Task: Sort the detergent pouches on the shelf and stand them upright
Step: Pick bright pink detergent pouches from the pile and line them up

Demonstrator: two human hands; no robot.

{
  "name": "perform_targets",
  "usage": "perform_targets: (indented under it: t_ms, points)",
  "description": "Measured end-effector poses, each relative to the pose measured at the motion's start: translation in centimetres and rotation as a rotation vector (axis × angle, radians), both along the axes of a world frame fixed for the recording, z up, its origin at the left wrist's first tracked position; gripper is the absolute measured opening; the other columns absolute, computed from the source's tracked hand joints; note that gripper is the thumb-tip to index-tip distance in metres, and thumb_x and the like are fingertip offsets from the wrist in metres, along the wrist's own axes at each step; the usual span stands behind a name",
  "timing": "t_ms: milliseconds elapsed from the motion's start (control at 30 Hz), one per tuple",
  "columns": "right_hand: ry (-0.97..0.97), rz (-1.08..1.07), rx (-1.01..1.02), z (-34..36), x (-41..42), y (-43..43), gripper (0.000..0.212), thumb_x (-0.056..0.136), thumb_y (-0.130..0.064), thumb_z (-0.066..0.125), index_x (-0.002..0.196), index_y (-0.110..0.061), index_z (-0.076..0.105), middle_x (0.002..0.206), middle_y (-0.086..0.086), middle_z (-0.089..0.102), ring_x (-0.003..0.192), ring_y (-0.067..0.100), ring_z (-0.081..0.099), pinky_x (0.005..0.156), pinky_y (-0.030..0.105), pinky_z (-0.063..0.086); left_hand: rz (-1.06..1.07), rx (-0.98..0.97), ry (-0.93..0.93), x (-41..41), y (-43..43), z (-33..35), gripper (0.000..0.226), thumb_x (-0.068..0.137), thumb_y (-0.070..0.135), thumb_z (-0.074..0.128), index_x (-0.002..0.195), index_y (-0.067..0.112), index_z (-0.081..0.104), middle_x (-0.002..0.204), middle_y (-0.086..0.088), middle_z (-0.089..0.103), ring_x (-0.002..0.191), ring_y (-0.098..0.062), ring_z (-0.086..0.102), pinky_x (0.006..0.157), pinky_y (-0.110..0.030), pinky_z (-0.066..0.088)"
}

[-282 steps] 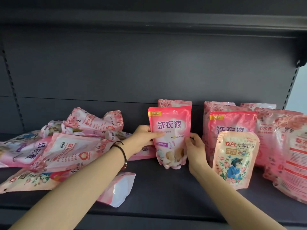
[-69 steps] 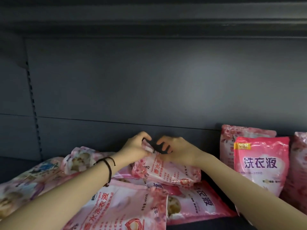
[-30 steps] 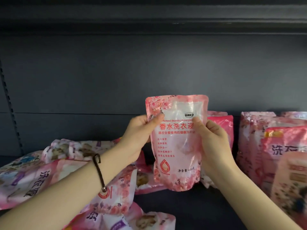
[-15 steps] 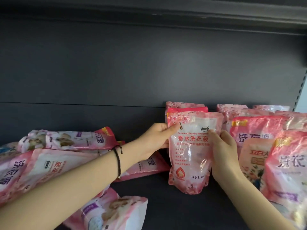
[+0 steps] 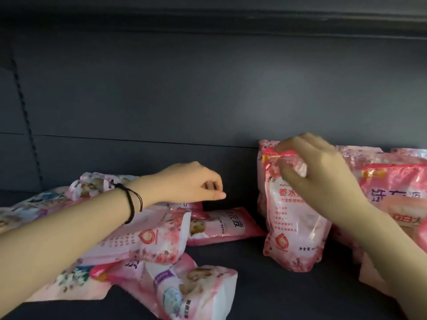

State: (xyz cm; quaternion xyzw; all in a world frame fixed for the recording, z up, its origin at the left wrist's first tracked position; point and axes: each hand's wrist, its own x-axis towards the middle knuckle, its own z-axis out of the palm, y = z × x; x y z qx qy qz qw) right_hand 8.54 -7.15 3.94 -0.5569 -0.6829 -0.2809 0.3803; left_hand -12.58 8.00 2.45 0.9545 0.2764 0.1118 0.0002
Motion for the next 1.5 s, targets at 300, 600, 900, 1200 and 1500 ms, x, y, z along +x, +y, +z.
perform_targets:
  t_ms: [300, 600, 900, 1200, 1500]
  points:
    - [-0.404, -0.121, -0.170, -3.6, -6.1, 4.4, 0.017, 0.077, -0.018, 0.073, 0.094, -0.014, 0.071, 0.092, 0.003, 0.068, 0.083, 0.025, 0.065, 0.089, 0.039, 0.051, -0.064, 0.350, 0.240, -4.1, 5.1, -1.0, 0.044, 0.089, 0.065, 0.039, 0.120, 0.038, 0.056, 0.105, 0.011, 0.065, 0.097, -0.012, 0.059, 0.084, -0.033, 0.046]
    - [0.277, -0.459, -0.828, -7.6, -6.8, 8.2, 0.044, 0.090, -0.051, 0.052, 0.111, -0.013, 0.056, 0.105, 0.006, 0.065, 0.091, 0.023, 0.063, 0.074, 0.031, 0.050, -0.179, -0.030, 0.220, -1.4, 9.5, -3.0, 0.048, 0.086, 0.068, 0.044, 0.124, 0.040, 0.054, 0.120, 0.012, 0.061, 0.103, -0.009, 0.057, 0.086, -0.030, 0.048]
    - [0.435, -0.664, -1.274, -8.2, -5.6, 14.7, 0.117, 0.073, -0.080, 0.047, 0.150, -0.002, 0.008, 0.149, 0.014, 0.035, 0.133, 0.030, 0.040, 0.102, 0.034, 0.036, -0.171, -0.335, 0.254, 0.2, 11.3, -5.6, 0.070, 0.083, 0.072, 0.046, 0.140, 0.030, 0.042, 0.134, 0.006, 0.055, 0.112, -0.012, 0.056, 0.095, -0.028, 0.047]
    - [0.627, -0.499, -0.922, -9.9, -3.5, 15.6, 0.051, 0.074, -0.054, 0.072, 0.104, -0.013, 0.063, 0.103, 0.001, 0.068, 0.088, 0.012, 0.061, 0.065, 0.018, 0.042, -0.148, -0.475, 0.130, -0.6, 12.0, -5.8, 0.066, 0.090, 0.061, 0.046, 0.143, 0.022, 0.039, 0.137, 0.005, 0.054, 0.118, -0.010, 0.053, 0.100, -0.024, 0.043]
    - [0.573, -0.222, -0.316, -7.7, -5.5, 14.0, 0.049, 0.079, -0.020, 0.076, 0.123, -0.022, 0.055, 0.092, -0.008, 0.059, 0.089, 0.004, 0.057, 0.061, 0.006, 0.041, -0.125, -0.811, -0.148, 0.2, 12.1, -4.9, 0.089, 0.079, 0.049, 0.069, 0.150, 0.017, 0.027, 0.148, -0.002, 0.042, 0.131, -0.012, 0.044, 0.107, -0.022, 0.038]
